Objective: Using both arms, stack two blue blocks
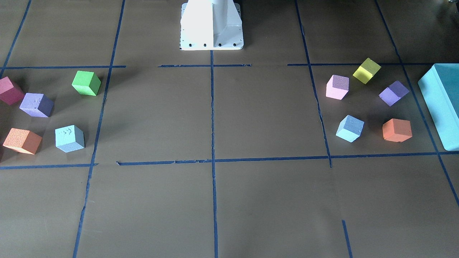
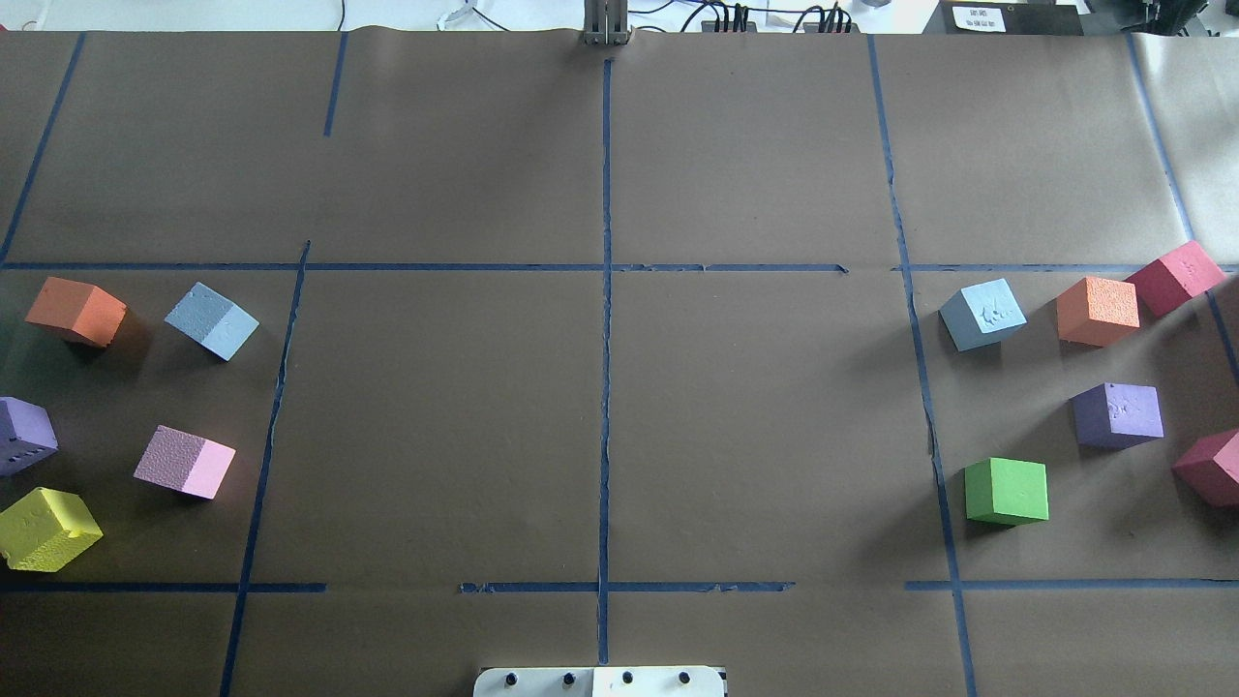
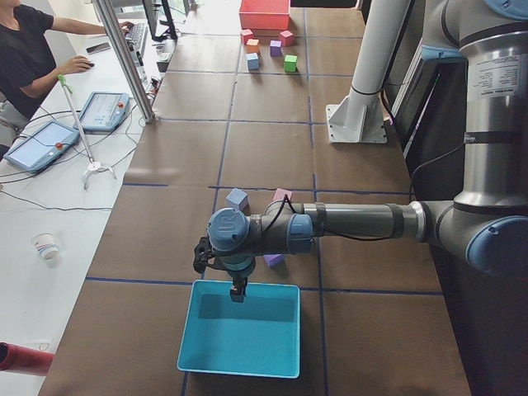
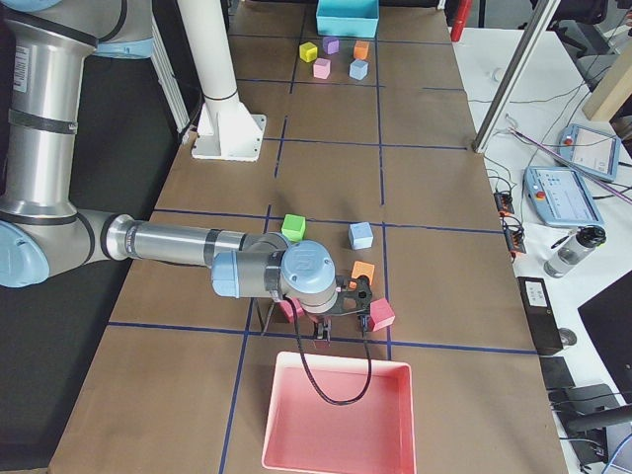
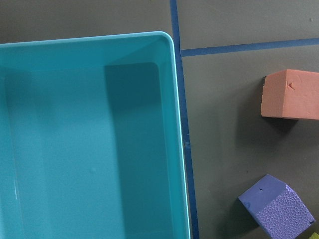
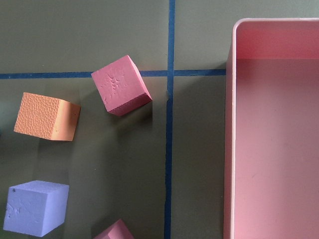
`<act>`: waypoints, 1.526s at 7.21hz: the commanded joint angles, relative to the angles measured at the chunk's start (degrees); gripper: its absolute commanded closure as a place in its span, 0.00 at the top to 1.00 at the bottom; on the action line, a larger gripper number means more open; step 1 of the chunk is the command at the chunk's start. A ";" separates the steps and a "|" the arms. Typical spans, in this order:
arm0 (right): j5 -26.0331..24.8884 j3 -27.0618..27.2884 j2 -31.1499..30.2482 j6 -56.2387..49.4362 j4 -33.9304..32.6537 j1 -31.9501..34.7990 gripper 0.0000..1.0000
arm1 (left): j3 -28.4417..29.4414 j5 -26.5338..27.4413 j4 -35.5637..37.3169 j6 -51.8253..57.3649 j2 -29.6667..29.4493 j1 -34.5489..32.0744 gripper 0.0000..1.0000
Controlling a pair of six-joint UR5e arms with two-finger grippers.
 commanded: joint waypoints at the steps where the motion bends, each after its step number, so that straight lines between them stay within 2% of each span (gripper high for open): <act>1: -0.42 0.00 0.00 -0.17 0.09 0.00 1.00 | 0.00 0.00 0.00 0.00 0.00 0.00 1.00; 10: -0.34 0.18 0.35 -0.09 0.26 0.00 1.00 | -0.97 -0.09 -0.43 0.09 -0.26 0.09 1.00; 11: -0.25 0.35 0.44 0.00 2.18 -0.17 1.00 | -0.97 -0.35 -1.83 0.00 -0.26 0.17 1.00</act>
